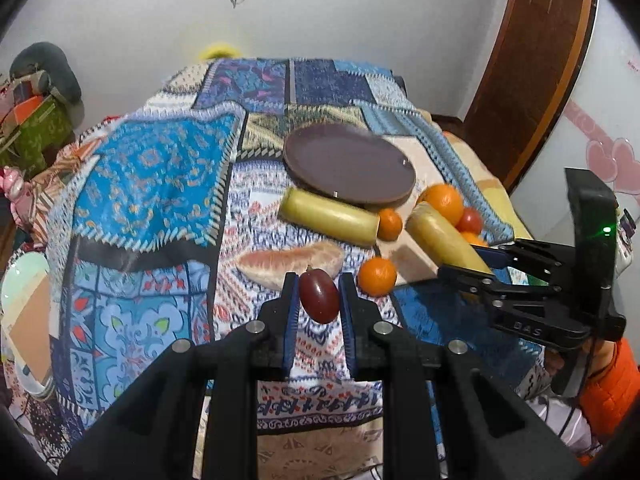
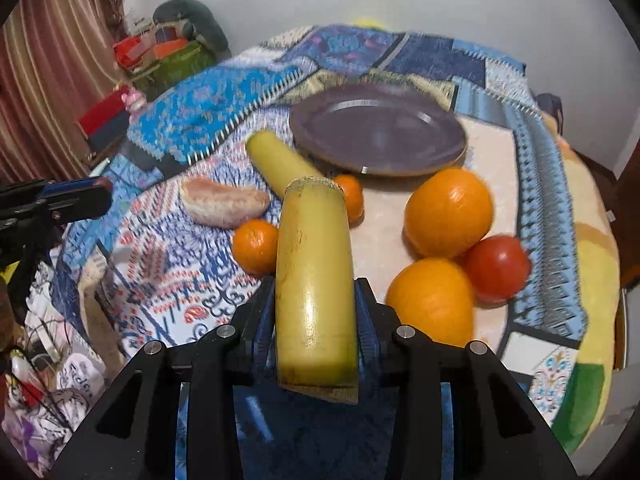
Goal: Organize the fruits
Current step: 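Lift and carry the date and yellow cylinder over the brown plate with both grippers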
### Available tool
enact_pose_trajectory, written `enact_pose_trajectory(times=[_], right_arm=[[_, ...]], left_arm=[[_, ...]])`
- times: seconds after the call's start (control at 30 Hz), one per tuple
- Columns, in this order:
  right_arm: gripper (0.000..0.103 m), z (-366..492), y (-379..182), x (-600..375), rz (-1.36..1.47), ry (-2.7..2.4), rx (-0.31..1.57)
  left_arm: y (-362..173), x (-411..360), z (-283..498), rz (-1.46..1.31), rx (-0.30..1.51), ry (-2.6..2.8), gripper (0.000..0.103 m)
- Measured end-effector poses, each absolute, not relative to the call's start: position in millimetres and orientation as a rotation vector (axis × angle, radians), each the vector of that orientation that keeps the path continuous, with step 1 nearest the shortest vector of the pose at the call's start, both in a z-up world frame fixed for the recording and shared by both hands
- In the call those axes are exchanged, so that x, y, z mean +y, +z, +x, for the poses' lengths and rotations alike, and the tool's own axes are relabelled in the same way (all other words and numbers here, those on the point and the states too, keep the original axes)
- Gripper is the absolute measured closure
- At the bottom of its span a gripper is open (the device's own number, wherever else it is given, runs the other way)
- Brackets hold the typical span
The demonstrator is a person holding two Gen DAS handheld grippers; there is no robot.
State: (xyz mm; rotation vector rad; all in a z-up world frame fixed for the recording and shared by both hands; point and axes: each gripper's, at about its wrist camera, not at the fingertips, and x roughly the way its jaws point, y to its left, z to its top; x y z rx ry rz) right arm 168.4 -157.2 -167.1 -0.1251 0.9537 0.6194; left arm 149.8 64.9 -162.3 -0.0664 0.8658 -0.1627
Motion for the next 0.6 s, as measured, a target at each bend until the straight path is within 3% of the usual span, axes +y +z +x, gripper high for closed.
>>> enact_pose_trajectory(times=[0.6], right_arm=[[0.068, 194, -89, -199, -0.036, 0.518, 0.709]], left_arm=[[-105, 47, 185, -0.059, 0.693, -0.152, 0.084]])
